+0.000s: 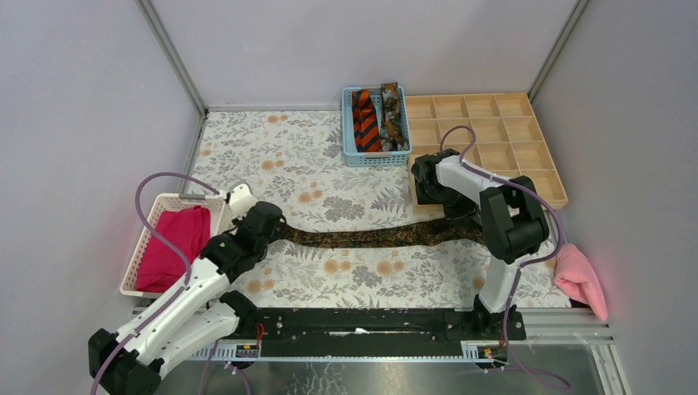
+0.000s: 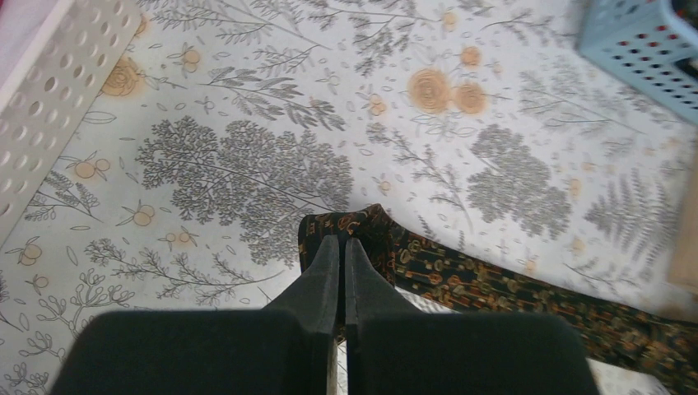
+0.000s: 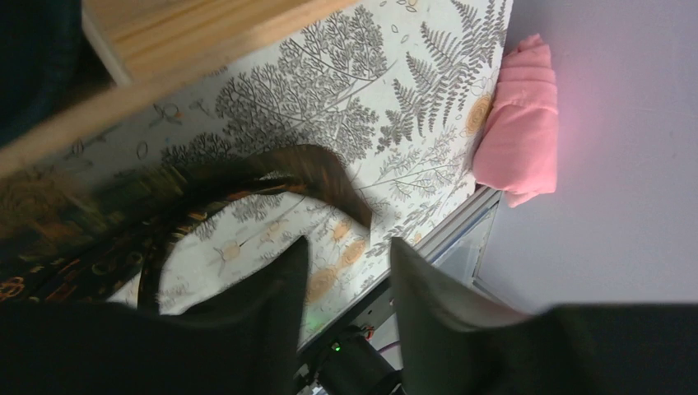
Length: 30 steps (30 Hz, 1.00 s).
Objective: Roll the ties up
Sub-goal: Flatten out the tie at the center of the board.
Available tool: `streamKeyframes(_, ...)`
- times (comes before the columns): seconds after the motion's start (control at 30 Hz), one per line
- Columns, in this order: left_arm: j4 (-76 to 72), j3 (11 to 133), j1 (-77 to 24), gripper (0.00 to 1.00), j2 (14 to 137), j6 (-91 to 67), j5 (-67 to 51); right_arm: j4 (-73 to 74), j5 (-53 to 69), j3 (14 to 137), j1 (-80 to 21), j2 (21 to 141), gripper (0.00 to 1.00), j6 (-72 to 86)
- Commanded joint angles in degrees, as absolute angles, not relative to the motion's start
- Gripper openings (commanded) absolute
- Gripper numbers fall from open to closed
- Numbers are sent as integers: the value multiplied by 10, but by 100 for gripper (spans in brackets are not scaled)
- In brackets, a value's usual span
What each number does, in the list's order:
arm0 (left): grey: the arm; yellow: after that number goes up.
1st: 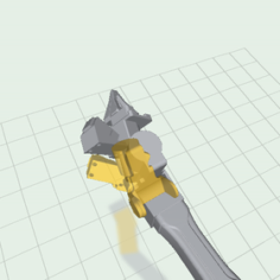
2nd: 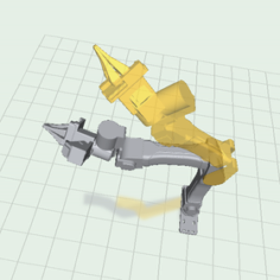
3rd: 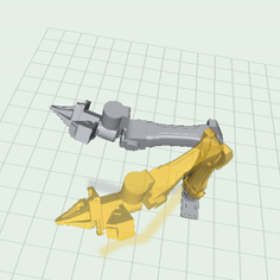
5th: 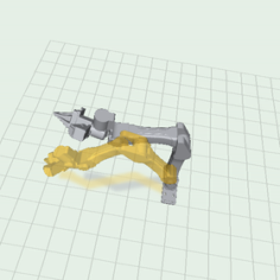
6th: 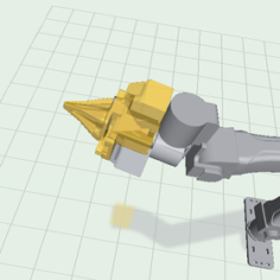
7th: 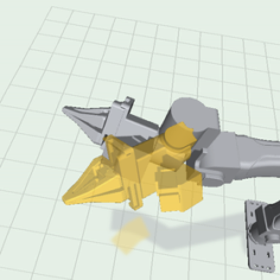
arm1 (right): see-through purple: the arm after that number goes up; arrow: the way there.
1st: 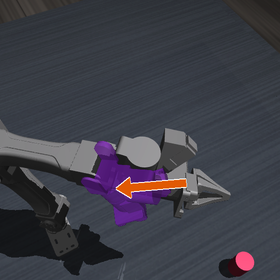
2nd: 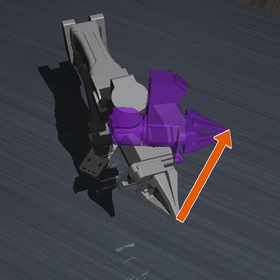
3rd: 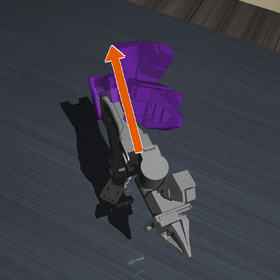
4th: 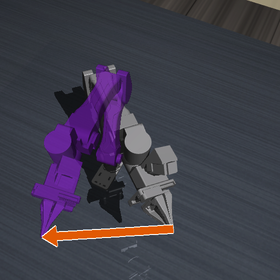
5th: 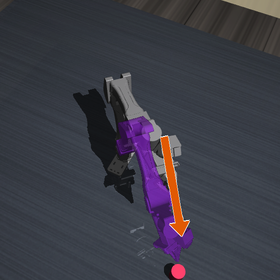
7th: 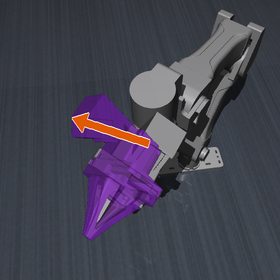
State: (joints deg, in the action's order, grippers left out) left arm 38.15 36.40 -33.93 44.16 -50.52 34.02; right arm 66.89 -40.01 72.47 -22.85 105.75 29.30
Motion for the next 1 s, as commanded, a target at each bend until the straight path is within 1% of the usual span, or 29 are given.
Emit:
streamKeyframes(0.0, 331, 348, -331, 2, 469, -525, 410, 637, -426, 746, -218, 1092, 62, 272)
streamKeyframes(0.03, 323, 346, -329, 4, 477, -520, 411, 633, -431, 750, -217, 1097, 71, 270)
streamKeyframes(0.07, 319, 346, -328, 7, 480, -520, 414, 631, -436, 755, -215, 1101, 77, 269)
streamKeyframes(0.1, 316, 347, -327, 11, 487, -519, 415, 631, -441, 760, -214, 1104, 80, 269)
streamKeyframes(0.17, 311, 349, -325, 18, 495, -513, 423, 631, -454, 766, -213, 1099, 80, 277)
streamKeyframes(0.23, 312, 352, -323, 28, 495, -510, 436, 623, -452, 766, -213, 1078, 80, 278)
streamKeyframes(0.33, 311, 355, -320, 45, 486, -504, 445, 598, -432, 755, -217, 1017, 75, 262)
streamKeyframes(0.37, 310, 356, -319, 49, 484, -503, 446, 588, -421, 750, -220, 994, 73, 256)
streamKeyframes(0.43, 310, 358, -317, 52, 480, -500, 446, 564, -388, 737, -231, 953, 67, 232)
streamKeyframes(0.47, 310, 358, -317, 53, 479, -499, 445, 554, -362, 731, -239, 937, 64, 224)
streamKeyframes(0.5, 308, 359, -317, 53, 478, -498, 443, 546, -348, 723, -248, 922, 63, 218)
streamKeyframes(0.57, 297, 358, -317, 50, 473, -489, 422, 539, -334, 710, -264, 899, 62, 219)
streamKeyframes(0.6, 288, 358, -317, 46, 471, -486, 413, 539, -330, 703, -270, 889, 62, 222)
streamKeyframes(0.63, 277, 356, -317, 35, 468, -478, 390, 537, -319, 695, -274, 873, 58, 225)
streamKeyframes(0.67, 264, 355, -317, 23, 466, -473, 370, 535, -297, 684, -274, 867, 49, 226)
streamKeyframes(0.7, 244, 351, -317, 11, 464, -469, 354, 528, -272, 673, -275, 859, 37, 226)
streamKeyframes(0.73, 216, 343, -317, 4, 463, -454, 318, 512, -246, 657, -275, 849, 25, 230)
streamKeyframes(0.77, 186, 332, -317, 1, 464, -445, 293, 499, -219, 647, -275, 844, 23, 232)
streamKeyframes(0.87, 122, 309, -317, 0, 479, -434, 235, 468, -176, 606, -275, 847, 16, 243)
streamKeyframes(0.97, 88, 300, -317, 0, 504, -426, 179, 445, -150, 583, -275, 853, 15, 251)
